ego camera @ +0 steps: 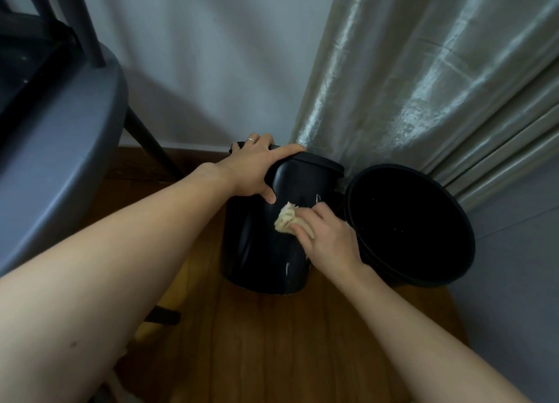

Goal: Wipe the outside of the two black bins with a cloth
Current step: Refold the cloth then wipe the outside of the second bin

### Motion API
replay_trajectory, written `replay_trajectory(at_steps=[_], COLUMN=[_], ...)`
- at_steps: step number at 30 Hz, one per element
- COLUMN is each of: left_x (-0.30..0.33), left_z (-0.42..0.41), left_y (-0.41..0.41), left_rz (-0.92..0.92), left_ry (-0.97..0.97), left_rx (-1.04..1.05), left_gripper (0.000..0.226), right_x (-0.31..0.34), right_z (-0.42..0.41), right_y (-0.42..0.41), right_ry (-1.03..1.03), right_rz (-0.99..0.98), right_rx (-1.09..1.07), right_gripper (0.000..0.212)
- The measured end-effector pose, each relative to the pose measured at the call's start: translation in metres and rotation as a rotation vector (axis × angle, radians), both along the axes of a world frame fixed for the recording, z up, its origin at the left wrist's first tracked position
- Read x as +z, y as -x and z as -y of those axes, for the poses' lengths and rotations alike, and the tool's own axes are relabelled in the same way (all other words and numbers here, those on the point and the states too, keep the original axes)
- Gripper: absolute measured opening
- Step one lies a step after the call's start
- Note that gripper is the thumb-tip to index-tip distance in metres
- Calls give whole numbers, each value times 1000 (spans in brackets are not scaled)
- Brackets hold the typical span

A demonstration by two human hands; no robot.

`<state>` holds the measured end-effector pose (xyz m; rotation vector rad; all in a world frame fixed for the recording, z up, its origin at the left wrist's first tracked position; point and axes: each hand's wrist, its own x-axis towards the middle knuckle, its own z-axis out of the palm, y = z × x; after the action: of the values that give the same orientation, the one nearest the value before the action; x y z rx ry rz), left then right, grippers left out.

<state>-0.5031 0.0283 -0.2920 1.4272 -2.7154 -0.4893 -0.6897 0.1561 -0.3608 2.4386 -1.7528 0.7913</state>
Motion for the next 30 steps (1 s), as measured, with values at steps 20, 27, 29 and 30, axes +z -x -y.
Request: replay_trajectory(at_steps=[20,27,29,30], left_x=[6,3,2,1], left_z=[0,-2,1,2], left_y=[19,30,24,20], left_rz=[26,2,-49,-75], left_ry=[59,52,28,23], left_rx=[1,35,45,45], left_gripper=[97,99,97,95], right_x=[-12,-14,-16,-16], right_z=[-8,-8,-8,-8], right_y=[4,1,-1,-2], right_ry=[-139,-118,-115,-112], right_rz=[166,201,205,203], right_rx=[-49,-15,-11,-8], right_gripper=[33,37,36,36])
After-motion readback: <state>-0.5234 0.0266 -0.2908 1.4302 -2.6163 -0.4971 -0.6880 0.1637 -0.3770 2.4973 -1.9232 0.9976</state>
